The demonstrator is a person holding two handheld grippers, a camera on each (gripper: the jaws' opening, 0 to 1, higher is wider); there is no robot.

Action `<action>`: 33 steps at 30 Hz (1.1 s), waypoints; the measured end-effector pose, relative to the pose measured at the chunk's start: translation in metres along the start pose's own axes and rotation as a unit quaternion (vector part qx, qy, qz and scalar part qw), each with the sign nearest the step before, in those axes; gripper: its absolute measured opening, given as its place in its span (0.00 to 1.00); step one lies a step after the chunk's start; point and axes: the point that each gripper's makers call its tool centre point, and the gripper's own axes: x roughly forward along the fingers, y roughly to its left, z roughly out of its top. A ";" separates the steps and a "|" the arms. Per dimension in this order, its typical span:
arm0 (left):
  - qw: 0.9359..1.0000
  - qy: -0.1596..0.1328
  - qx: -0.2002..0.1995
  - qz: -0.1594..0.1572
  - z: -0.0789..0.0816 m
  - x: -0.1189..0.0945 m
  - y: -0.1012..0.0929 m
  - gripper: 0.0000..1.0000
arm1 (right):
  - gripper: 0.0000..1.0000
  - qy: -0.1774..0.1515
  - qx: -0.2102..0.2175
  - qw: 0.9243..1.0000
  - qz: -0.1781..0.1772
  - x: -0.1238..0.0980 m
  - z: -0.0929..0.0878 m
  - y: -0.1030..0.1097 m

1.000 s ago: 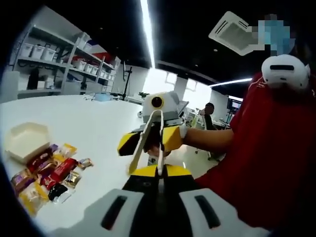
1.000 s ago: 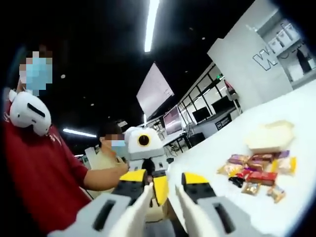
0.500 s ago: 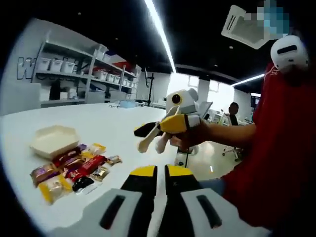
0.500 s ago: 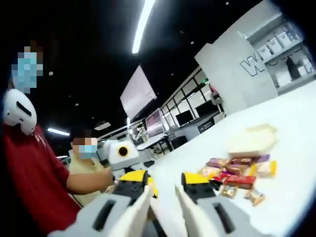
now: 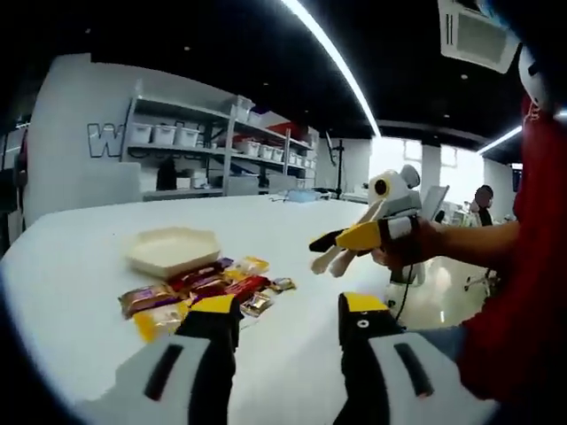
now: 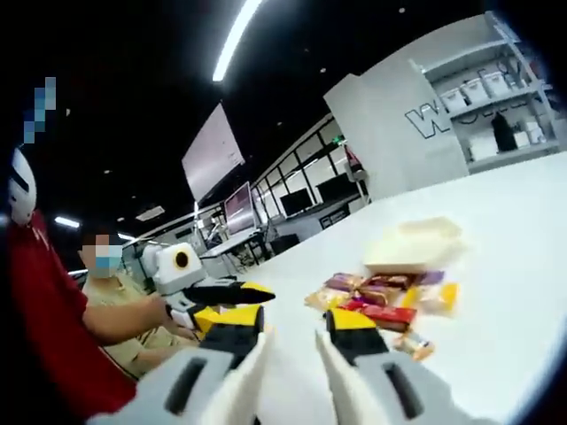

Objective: Place the target food into the container with the food tongs after gripping and lifting it, then release it inside without dropping or visibly crushing the food.

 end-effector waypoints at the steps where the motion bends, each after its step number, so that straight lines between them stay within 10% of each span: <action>1: 1.000 0.008 0.008 0.015 -0.003 -0.001 0.006 0.50 | 0.22 0.000 -0.004 1.000 -0.003 0.000 0.000 -0.001; 13: 0.996 0.044 0.017 0.080 -0.023 -0.009 0.026 0.73 | 0.23 0.001 -0.014 0.998 -0.053 -0.002 0.001 -0.028; 33: 0.991 0.042 -0.007 0.125 -0.028 -0.027 0.045 0.69 | 0.23 0.020 -0.058 0.987 -0.147 -0.006 0.000 -0.082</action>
